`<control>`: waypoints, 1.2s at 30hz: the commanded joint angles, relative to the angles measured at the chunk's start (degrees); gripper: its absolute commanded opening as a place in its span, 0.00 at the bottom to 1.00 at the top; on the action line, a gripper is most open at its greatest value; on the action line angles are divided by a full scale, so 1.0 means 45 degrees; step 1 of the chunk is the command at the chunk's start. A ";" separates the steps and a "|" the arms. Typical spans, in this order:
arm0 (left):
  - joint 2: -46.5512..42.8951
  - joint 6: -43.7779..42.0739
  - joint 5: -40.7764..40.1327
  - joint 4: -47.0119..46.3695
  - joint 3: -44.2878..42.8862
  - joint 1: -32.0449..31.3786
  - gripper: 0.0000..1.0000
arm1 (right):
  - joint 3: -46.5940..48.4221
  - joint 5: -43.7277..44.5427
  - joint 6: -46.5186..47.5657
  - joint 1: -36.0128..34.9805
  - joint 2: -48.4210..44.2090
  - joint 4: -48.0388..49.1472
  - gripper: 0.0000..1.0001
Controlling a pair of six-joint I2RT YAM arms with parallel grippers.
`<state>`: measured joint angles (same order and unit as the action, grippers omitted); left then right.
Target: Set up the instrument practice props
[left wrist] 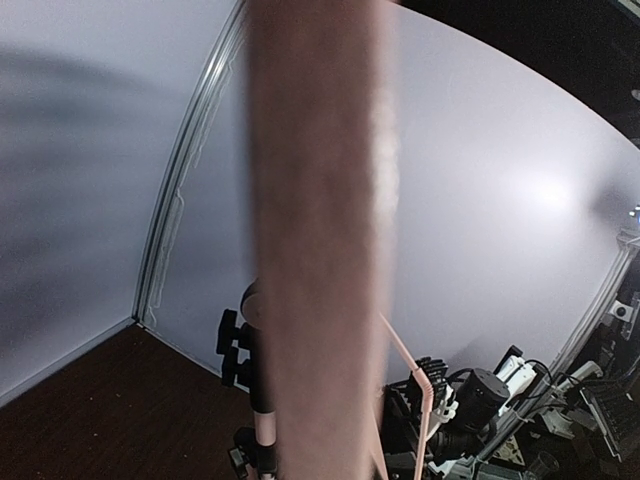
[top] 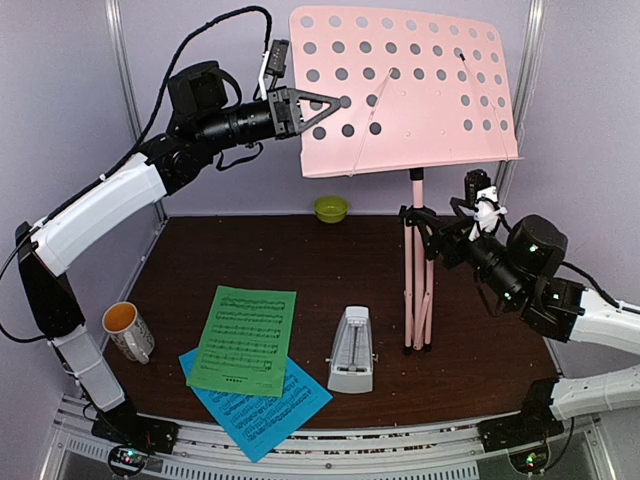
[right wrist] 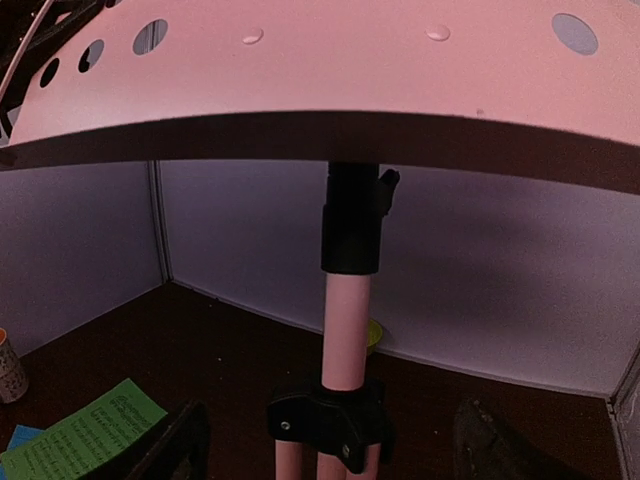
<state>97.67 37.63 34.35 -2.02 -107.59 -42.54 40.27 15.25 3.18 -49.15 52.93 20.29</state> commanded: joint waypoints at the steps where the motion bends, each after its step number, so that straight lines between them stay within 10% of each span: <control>1: -0.0676 -0.0623 -0.0005 -0.4126 -0.1050 0.0056 0.00 | -0.0964 0.0157 -0.0693 0.0072 -0.0657 -0.1349 0.82; 11: -0.0741 -0.0459 0.0388 -0.4704 -0.0780 0.0040 0.00 | -0.1153 -0.0189 -0.1205 0.1094 0.0880 -0.1707 0.61; 22: -0.1221 -0.1749 0.0781 -0.3823 -0.1167 0.0040 0.00 | -0.0456 -0.0986 0.0043 0.1133 0.1624 0.0287 0.00; 30: -0.1765 -0.2956 0.0470 -0.2439 -0.1391 0.0058 0.00 | 0.1051 -0.1724 0.0154 0.1135 0.3353 0.1996 0.00; 36: -0.2648 -0.4044 -0.0415 -0.1494 -0.0708 0.0084 0.34 | 0.1921 -0.2209 -0.0223 0.1135 0.4756 0.3310 0.00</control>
<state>92.20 24.73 35.68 -2.13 -109.32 -42.19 43.79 7.14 0.71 -43.99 72.58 22.65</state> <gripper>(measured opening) 0.227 0.169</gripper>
